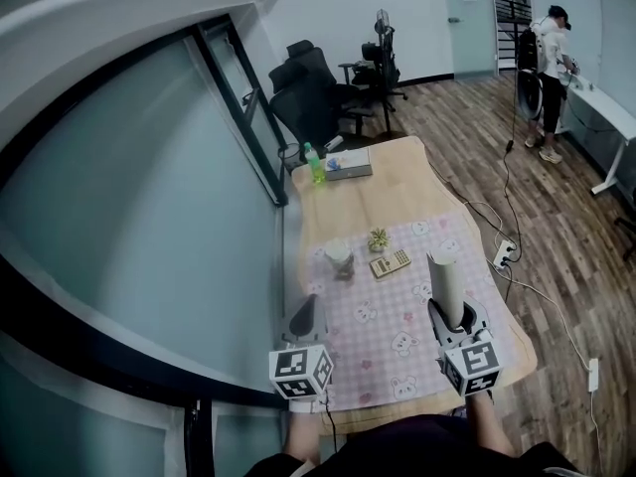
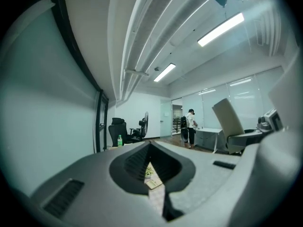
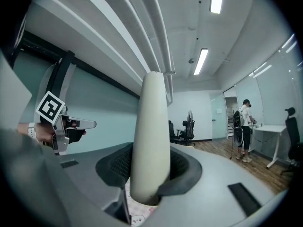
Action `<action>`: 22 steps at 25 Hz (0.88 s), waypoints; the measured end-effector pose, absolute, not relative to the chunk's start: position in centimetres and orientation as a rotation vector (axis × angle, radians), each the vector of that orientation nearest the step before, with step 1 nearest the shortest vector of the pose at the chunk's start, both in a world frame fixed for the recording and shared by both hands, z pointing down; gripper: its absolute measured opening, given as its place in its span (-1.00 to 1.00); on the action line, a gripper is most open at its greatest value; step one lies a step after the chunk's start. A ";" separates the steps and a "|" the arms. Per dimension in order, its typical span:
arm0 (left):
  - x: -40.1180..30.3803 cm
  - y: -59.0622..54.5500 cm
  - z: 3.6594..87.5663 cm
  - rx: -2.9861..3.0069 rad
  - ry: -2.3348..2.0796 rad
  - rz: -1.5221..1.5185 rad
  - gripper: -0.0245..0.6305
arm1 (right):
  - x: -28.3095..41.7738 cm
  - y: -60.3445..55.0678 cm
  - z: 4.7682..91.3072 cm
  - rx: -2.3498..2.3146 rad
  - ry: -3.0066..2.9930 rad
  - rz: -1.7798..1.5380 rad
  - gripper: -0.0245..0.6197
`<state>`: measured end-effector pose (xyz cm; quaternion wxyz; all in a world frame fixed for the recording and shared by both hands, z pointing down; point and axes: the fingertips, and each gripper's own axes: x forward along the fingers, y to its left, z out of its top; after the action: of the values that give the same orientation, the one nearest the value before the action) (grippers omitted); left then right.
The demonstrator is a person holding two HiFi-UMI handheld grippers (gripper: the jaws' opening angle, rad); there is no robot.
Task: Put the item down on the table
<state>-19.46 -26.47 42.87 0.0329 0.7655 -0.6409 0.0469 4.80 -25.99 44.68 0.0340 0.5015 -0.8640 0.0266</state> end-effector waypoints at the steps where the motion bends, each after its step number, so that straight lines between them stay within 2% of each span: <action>1: -19.5 -26.3 43.1 2.350 -1.969 0.143 -0.93 | 4.8 -25.9 44.9 1.540 -2.652 0.087 -0.46; 10: -20.5 -26.3 43.8 2.355 -1.995 0.196 -0.93 | 4.7 -28.2 48.2 1.574 -2.596 0.119 -0.46; 16: -21.8 -25.8 44.3 2.331 -2.006 0.215 -0.93 | 5.0 -30.9 59.1 1.559 -2.429 0.374 -0.46; 22: -21.6 -26.2 44.8 2.328 -2.003 0.241 -0.93 | 5.9 -31.2 74.4 1.480 -2.153 0.654 -0.46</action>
<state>-21.59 -26.19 44.84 0.0305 0.7552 -0.6500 0.0782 5.93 -31.19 74.41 0.2222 0.5359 -0.7793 0.2368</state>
